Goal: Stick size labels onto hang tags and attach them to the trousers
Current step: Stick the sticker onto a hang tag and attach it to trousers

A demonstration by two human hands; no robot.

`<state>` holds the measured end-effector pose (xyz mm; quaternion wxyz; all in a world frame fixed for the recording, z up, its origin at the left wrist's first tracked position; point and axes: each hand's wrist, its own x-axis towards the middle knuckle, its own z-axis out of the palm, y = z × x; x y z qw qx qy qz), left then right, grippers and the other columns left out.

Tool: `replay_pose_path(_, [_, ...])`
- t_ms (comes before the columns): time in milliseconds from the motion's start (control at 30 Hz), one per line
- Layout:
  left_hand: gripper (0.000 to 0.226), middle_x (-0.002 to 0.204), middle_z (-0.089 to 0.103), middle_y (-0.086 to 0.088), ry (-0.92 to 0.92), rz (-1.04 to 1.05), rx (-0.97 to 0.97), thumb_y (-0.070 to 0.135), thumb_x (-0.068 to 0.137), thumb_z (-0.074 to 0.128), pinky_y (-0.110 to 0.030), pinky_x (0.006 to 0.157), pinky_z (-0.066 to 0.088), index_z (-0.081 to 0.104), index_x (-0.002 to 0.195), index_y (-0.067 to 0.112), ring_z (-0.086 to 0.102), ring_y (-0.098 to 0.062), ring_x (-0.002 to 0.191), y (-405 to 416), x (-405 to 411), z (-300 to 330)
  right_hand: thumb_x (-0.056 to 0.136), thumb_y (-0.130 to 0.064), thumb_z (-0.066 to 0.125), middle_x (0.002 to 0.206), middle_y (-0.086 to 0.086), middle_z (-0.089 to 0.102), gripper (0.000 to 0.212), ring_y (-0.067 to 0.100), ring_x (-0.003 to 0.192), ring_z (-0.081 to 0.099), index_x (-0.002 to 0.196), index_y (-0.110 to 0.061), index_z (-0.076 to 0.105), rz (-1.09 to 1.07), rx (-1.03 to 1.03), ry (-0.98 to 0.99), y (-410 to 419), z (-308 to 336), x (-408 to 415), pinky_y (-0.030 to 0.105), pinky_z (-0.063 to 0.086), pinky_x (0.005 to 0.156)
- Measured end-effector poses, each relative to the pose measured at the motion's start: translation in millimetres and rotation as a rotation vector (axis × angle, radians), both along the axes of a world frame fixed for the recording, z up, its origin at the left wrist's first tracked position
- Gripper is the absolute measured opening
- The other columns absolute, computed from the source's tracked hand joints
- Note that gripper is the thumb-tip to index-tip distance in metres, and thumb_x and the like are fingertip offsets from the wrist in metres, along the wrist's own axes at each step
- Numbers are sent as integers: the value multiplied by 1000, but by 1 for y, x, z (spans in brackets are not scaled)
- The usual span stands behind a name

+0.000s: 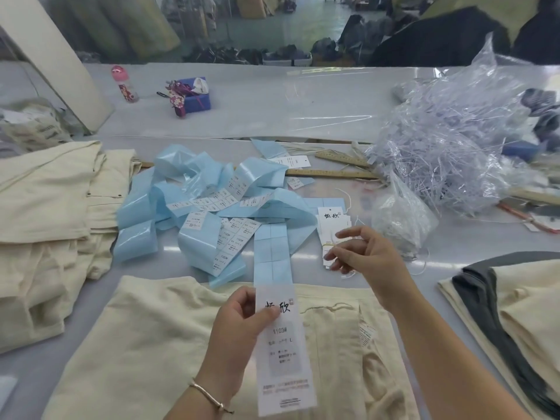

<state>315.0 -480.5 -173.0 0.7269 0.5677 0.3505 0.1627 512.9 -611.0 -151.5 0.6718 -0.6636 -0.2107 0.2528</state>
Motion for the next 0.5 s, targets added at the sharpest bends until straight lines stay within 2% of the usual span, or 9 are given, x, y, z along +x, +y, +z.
replay_pose_path(100, [21,86,75,-15,-36,-40,29,-6,81,68,-28,57,55,67,95,10,69,-25,70,-6,-7,14,82,6,67,77,19,73,12,26,65,71,92,-1,66,-6,32,35,-8,22,-34,24,53,57])
replay_pose_path(200, [24,85,75,-15,-92,-50,40,-3,85,66,-27,57,55,75,91,19,71,-23,70,-12,-16,26,81,10,66,68,16,71,13,24,57,67,79,-2,69,-27,17,-8,-15,34,-68,23,52,54])
replay_pose_path(267, [22,84,75,-13,-125,-47,57,4,89,64,-27,57,54,76,91,23,71,-22,70,-16,-23,33,84,8,64,60,6,64,17,18,54,58,76,-7,66,-46,-69,-125,-18,38,-89,23,46,52])
replay_pose_path(400, [16,78,75,-10,-184,-72,183,14,92,63,-26,57,53,76,90,24,70,-20,67,-25,-40,45,84,-9,69,53,-8,46,16,6,51,38,72,-17,62,-59,-267,-468,-20,43,-131,24,34,54])
replay_pose_path(500, [15,74,74,-8,-204,-90,283,19,93,64,-27,56,53,76,88,27,70,-21,64,-30,-52,51,84,-16,71,48,-11,38,19,8,49,34,70,-23,60,-62,-323,-623,-20,49,-155,21,29,51])
